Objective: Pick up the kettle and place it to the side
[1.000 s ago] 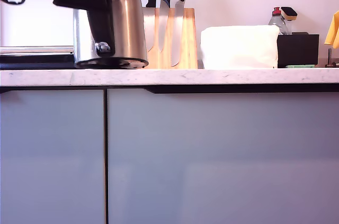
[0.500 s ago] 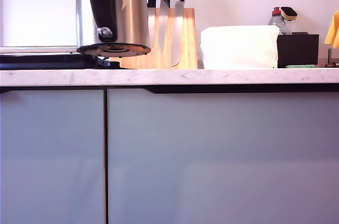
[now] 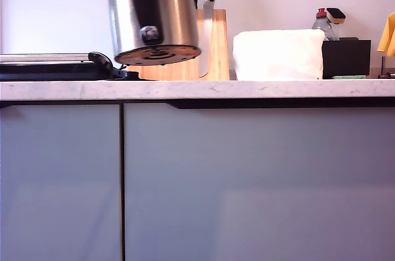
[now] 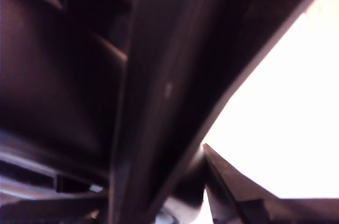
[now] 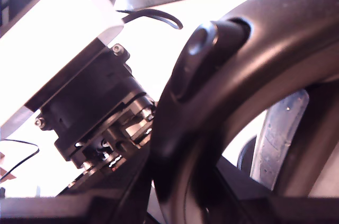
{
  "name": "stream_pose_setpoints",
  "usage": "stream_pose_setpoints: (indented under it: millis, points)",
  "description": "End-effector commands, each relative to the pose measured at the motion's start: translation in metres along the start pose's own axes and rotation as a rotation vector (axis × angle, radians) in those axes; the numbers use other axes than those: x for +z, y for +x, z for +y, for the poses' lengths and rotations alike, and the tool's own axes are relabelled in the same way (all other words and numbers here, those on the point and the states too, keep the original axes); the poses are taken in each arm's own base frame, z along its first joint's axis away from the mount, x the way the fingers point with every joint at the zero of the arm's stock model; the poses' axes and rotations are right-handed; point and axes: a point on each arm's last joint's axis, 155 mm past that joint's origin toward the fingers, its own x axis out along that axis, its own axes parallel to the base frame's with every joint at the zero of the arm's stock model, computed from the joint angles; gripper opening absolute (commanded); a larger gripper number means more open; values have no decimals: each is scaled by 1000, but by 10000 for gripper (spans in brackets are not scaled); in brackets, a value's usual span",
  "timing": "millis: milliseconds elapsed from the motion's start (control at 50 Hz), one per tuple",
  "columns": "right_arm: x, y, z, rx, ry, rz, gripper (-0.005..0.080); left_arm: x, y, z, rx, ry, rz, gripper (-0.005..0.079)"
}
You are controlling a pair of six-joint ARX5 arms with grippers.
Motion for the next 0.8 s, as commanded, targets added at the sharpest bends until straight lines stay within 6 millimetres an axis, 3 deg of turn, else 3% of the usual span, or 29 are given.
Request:
stream_pose_setpoints:
  millis: [0,420,780]
  points:
    - [71,-55,17,-57,-156,-182,-11,61,-25,29,131,182,-105,-21]
    - [44,-78,-7,-116,-116,-89,-10,70,7,13,59,192,-130,-21]
    - [18,-112,-37,-199,-51,-12,-10,88,40,9,3,203,-145,-21]
